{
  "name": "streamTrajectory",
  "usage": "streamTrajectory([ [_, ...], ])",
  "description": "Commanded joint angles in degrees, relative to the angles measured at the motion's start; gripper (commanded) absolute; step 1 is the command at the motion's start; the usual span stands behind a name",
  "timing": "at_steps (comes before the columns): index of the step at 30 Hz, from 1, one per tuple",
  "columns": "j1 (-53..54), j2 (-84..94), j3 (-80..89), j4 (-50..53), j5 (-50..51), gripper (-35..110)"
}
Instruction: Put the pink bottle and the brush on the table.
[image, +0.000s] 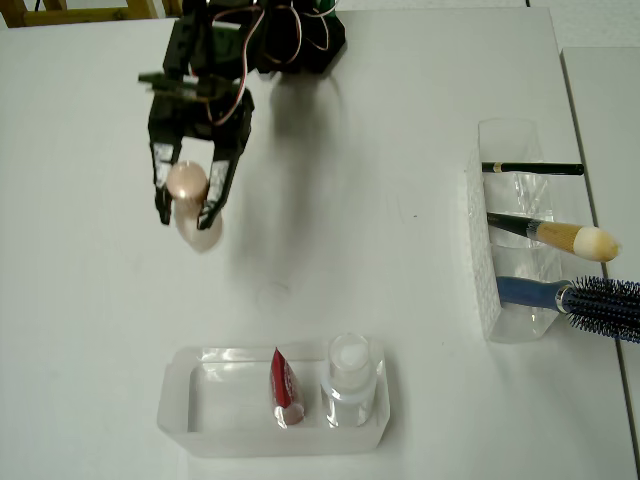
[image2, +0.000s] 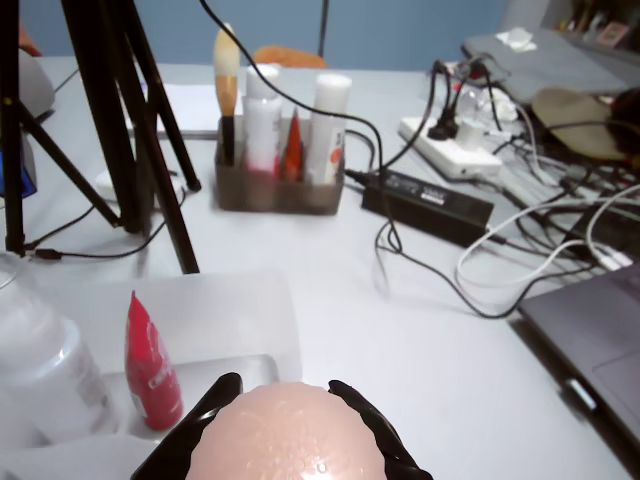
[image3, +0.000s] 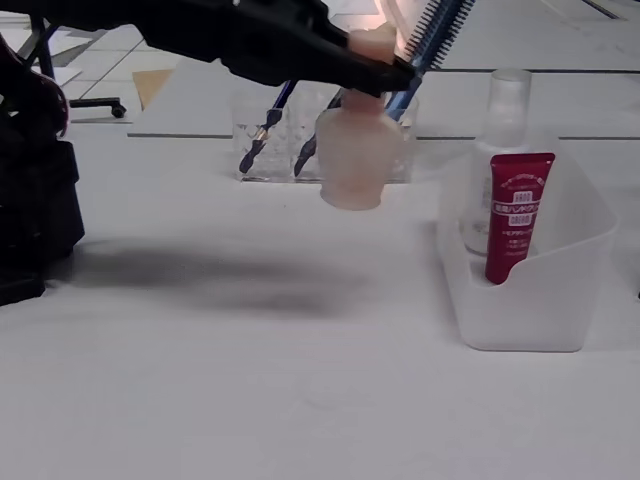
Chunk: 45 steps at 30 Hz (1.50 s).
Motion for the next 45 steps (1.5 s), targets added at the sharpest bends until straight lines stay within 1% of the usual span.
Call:
streamTrajectory([
  [1, 3.3, 7.4, 3.3, 1.0, -2.4, 0],
  [9, 11.3, 15.6, 12.0, 3.4, -7.1, 0],
  [22, 25.5, 22.7, 21.9, 4.0, -10.6, 0],
  [33, 35.7, 24.8, 27.9, -1.9, -10.2, 0],
  [36, 37.3, 24.8, 28.9, -4.8, -8.4, 0],
  [41, 38.0, 24.9, 31.0, -9.9, -2.3, 0],
  [45, 39.0, 24.6, 33.3, -14.8, -0.6, 0],
])
